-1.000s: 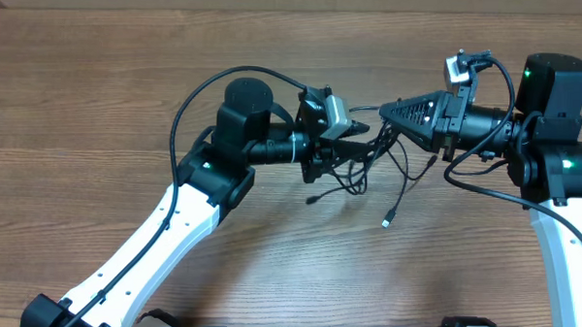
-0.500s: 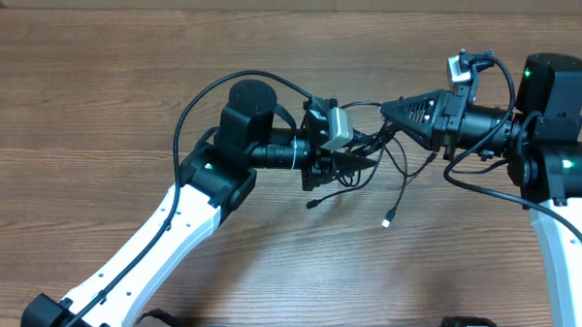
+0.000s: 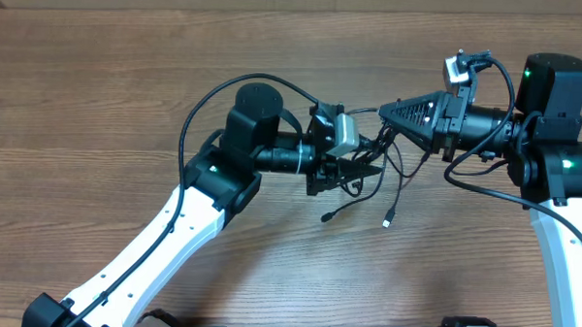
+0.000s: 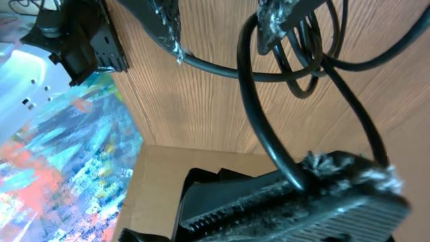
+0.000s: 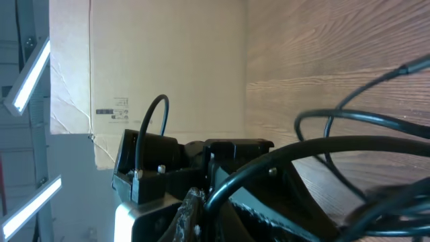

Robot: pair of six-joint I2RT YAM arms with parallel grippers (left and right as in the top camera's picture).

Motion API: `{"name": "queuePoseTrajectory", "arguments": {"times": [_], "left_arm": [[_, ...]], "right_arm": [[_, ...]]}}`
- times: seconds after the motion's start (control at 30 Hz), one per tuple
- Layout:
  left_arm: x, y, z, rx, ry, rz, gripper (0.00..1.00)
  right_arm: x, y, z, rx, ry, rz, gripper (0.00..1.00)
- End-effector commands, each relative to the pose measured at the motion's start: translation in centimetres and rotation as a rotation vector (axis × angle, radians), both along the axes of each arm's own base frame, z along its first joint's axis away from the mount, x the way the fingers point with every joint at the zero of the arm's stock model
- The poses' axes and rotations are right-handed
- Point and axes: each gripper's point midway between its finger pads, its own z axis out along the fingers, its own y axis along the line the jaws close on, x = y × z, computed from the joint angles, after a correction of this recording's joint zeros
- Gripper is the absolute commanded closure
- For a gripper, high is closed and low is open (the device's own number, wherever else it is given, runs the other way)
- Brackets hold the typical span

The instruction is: Untangle cables

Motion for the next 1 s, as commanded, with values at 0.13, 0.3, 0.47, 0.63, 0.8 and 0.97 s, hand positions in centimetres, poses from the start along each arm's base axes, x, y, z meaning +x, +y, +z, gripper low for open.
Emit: {"name": "queuePoseTrajectory", "arguments": {"times": [0.13,0.3,0.47,0.63,0.8,0.97], "left_arm": [[0.2,-0.8,0.9,-0.010,-0.071,0.033,0.84],[0.3,-0.8,1.1,-0.017,-0.081,0.034,0.96],[0.6,-0.8,1.3,-0.023,-0.067,0.053,0.96],[0.9,-0.9,3.0,-0.085,-0.019,0.072,0.96],[2.1,0.0,5.0,-0.156,0.057,0.117,0.96],[3.8,1.7,6.7,-0.225,0.163,0.173,0.96]], "right_arm": [[-0.5,0.3,0.6,0.015,-0.025,0.028,0.96],[-0.5,0.3,0.6,0.014,-0.025,0.028,0.96],[-0.5,0.2,0.6,-0.005,-0.079,0.037,0.87],[1.5,-1.3,-2.0,-0.209,-0.215,-0.056,0.30],[2.8,-3.4,-4.7,-0.359,-0.134,-0.186,0.10],[3.2,-5.2,-6.6,-0.471,-0.074,-0.270,0.00]]}}
